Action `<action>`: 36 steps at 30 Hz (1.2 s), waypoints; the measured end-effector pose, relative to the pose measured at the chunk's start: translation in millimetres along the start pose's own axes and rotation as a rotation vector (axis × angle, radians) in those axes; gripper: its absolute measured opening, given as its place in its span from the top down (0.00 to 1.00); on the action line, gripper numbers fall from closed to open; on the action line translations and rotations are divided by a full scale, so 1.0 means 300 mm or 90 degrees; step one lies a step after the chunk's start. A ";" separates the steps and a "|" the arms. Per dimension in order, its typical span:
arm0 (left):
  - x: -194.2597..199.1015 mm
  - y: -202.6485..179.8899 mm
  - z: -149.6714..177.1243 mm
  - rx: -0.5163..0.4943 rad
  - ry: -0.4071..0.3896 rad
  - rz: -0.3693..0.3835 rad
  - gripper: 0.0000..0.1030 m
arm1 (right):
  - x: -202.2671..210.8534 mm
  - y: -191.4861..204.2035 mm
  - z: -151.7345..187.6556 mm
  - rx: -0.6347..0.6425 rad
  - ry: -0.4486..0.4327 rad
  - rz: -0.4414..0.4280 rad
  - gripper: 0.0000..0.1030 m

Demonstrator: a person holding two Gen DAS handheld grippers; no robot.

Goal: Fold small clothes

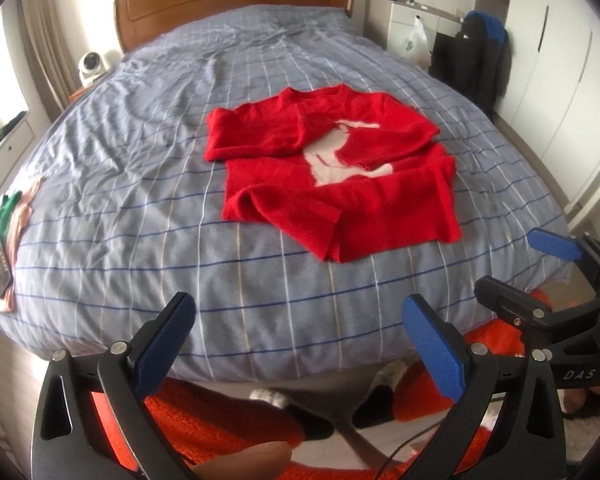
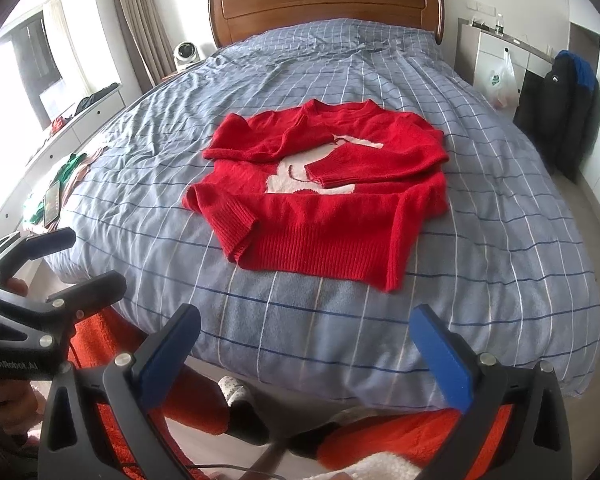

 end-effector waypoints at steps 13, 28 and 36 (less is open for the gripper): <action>0.000 -0.015 -0.001 -0.003 -0.019 0.005 0.00 | -0.001 0.002 0.002 -0.001 0.001 -0.002 0.00; -0.007 -0.007 0.023 -0.004 0.011 -0.003 0.00 | -0.007 0.005 0.014 -0.006 0.006 -0.005 0.00; -0.006 -0.001 0.029 -0.011 0.020 -0.009 0.00 | -0.007 0.005 0.013 -0.006 0.005 -0.005 0.00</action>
Point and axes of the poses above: each gripper's, at about its wrist camera, not at the fingertips, and x roughly against the way its jaws point, y to its left, z to its underside, the point moved 8 cm from there along -x, roughly the way its jaws point, and after that the axes turned 8 degrees about x, right-handed, at the moved point
